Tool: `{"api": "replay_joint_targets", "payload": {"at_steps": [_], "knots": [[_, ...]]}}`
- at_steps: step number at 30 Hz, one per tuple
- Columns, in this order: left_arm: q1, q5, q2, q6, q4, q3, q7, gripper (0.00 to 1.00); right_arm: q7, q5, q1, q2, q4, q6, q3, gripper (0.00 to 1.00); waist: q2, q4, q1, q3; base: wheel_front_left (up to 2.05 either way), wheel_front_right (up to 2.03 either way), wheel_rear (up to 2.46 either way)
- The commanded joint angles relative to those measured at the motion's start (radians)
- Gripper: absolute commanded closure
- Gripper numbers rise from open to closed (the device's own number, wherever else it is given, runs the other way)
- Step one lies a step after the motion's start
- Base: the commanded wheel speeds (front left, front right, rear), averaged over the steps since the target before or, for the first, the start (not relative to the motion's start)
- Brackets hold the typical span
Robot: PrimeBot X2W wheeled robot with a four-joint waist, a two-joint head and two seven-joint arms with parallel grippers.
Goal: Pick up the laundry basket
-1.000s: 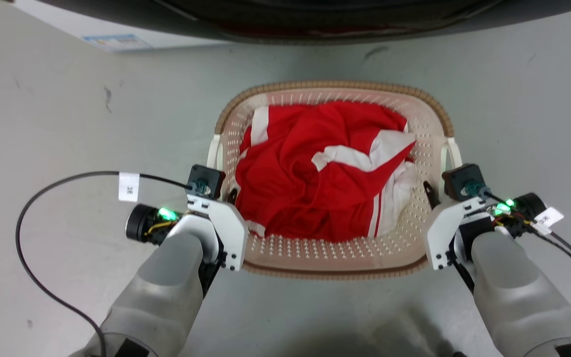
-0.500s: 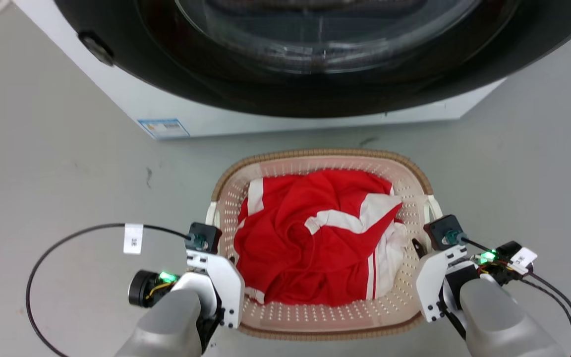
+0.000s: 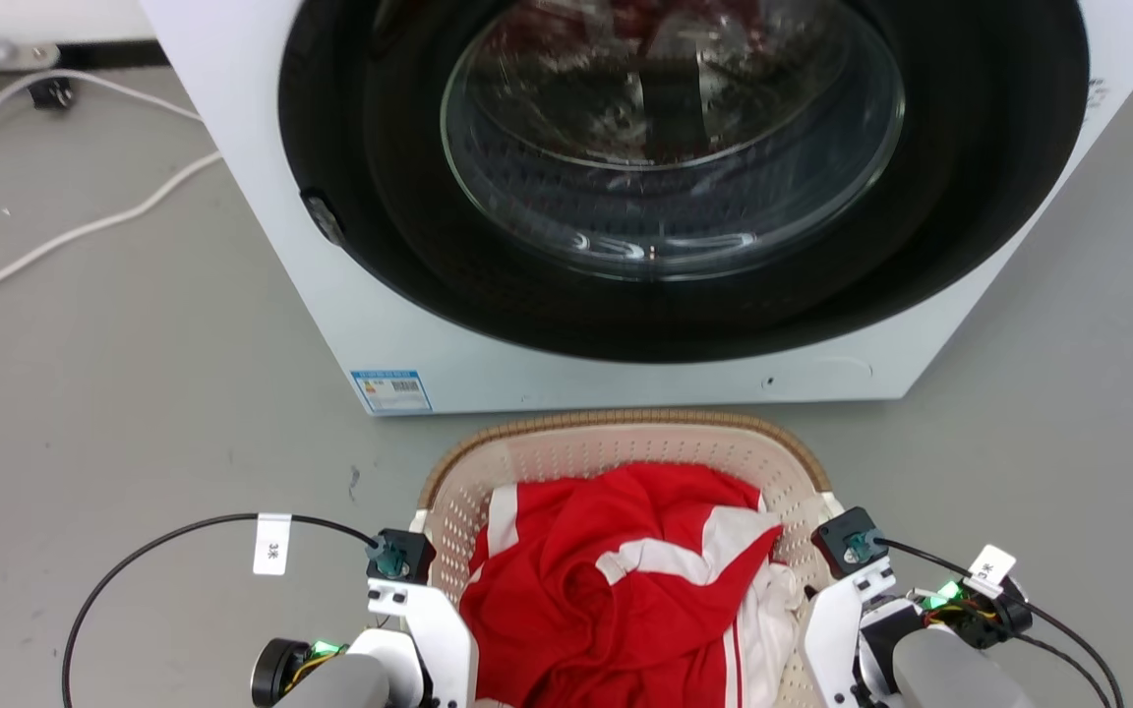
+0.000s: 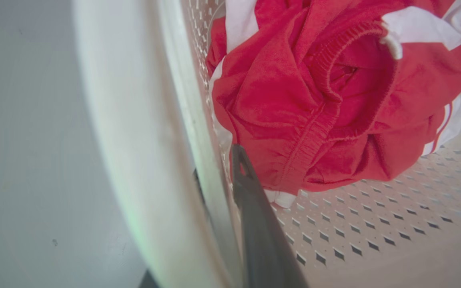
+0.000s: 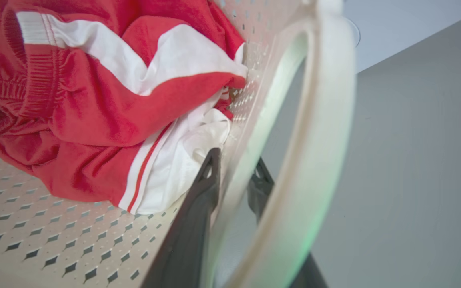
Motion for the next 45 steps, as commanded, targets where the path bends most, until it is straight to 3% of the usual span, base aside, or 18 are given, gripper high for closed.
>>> {"api": "replay_joint_targets", "payload": {"at_steps": [1, 19, 45], "knots": [[0.011, -0.005, -0.003, -0.013, -0.013, -0.01, 0.011, 1.0, 0.003, 0.013, 0.01, 0.003, -0.006, 0.0, 0.022, 1.0, -0.0001, 0.01, 0.0002, -0.041, 0.0, 0.0, 0.0], [0.075, -0.136, 0.036, -0.013, -0.05, -0.081, 0.166, 1.0, 0.18, 0.272, 0.05, 0.002, -0.028, 0.001, 0.276, 1.0, -0.0001, 0.002, 0.0002, -0.199, 0.0, 0.0, 0.0], [0.075, -0.232, 0.043, -0.013, -0.052, -0.167, 0.219, 1.0, 0.215, 0.499, 0.06, -0.037, -0.036, 0.001, 0.463, 1.0, -0.0001, 0.007, 0.0002, -0.263, 0.0, 0.0, 0.0]]}}
